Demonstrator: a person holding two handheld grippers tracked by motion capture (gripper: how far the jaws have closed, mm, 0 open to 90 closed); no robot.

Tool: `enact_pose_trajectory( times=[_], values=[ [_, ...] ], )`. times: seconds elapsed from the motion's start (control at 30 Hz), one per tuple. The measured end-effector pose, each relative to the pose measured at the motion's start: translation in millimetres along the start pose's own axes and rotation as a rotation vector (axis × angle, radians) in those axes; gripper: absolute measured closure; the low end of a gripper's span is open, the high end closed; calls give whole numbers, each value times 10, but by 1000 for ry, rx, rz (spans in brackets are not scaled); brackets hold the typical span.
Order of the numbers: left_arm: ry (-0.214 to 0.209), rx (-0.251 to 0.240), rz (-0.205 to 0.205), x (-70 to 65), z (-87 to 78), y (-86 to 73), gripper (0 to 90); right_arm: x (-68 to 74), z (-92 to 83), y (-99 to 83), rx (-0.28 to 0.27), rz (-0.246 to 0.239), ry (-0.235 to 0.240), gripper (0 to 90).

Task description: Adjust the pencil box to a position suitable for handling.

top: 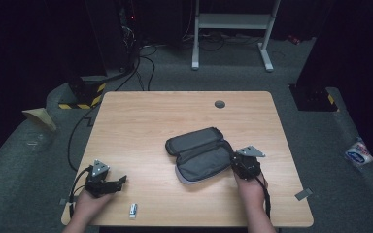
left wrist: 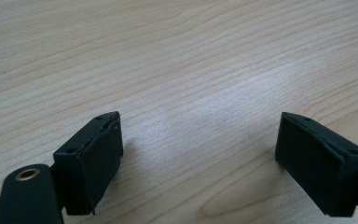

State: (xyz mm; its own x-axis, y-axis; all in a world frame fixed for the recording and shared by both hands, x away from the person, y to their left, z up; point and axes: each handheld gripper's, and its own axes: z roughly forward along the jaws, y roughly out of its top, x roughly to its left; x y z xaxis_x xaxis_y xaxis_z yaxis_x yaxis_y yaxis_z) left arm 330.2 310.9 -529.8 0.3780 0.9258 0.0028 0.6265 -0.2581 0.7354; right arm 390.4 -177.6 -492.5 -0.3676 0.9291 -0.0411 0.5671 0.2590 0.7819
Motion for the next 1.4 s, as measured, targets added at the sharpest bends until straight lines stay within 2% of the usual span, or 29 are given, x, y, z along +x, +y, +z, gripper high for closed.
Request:
enact_pose_trajectory(
  times=[0.47,0.77,1.23,1.4],
  values=[
    [0,0,1,0,0,0,154,137,-98,-103,-17,15,25,724],
    [-3,0,1,-2,-2,0,160,305,-167,-201,-42,20,62,703],
    [-4,0,2,-2,-2,0,164,602,-117,-169,-60,-7,113,671],
    [-5,-1,3,-2,-2,0,166,629,-107,-160,-59,-5,119,670]
  ],
)
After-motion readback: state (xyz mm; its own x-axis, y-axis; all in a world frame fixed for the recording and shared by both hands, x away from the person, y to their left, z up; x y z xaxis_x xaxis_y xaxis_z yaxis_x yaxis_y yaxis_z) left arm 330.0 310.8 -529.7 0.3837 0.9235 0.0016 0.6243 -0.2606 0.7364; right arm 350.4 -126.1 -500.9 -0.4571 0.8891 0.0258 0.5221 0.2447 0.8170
